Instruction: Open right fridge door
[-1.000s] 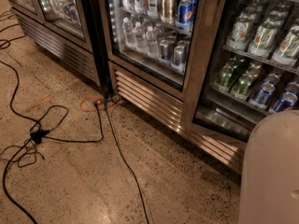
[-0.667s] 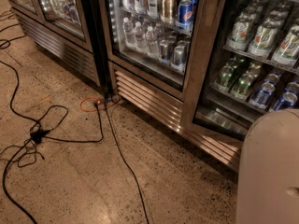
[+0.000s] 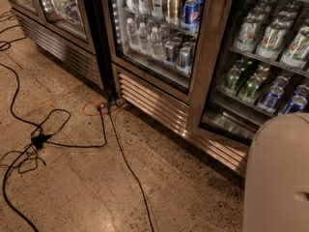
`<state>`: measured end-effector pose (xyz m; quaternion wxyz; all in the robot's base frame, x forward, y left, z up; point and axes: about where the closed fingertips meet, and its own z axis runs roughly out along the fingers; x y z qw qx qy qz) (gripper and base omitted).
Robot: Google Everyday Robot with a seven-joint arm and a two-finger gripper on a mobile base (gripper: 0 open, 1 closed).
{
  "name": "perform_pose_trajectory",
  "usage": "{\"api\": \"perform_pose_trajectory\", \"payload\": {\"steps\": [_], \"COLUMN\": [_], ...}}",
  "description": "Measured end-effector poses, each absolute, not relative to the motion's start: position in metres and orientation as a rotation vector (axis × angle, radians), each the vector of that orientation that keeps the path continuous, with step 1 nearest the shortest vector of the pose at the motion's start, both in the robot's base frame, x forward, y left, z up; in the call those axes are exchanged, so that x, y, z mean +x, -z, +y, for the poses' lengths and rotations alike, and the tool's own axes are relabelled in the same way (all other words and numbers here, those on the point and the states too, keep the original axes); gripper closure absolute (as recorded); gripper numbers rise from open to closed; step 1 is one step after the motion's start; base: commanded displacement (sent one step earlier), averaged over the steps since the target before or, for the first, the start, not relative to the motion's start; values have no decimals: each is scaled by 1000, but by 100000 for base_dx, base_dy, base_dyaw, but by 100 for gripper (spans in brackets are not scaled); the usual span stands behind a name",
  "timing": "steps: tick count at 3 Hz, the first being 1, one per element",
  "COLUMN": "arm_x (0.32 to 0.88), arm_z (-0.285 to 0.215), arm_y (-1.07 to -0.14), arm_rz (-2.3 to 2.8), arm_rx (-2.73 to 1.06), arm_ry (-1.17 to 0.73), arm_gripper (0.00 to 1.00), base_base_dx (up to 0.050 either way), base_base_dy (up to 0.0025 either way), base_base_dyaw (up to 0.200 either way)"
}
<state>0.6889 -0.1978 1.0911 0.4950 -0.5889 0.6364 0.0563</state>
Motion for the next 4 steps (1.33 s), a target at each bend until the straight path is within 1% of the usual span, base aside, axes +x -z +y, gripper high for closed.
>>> {"api": "perform_pose_trajectory", "payload": {"steps": [3, 4], "arm_x": [687, 687], "arm_z": [-197, -197], "arm_y": [-1085, -1085], "arm_rz": [1530, 1530], "arm_rx": [-1445, -1445], "arm_ry": [-160, -160], "arm_gripper": [12, 0], "base_base_dx": [0, 0], "base_base_dy": [0, 0], "base_base_dyaw": [0, 0]}}
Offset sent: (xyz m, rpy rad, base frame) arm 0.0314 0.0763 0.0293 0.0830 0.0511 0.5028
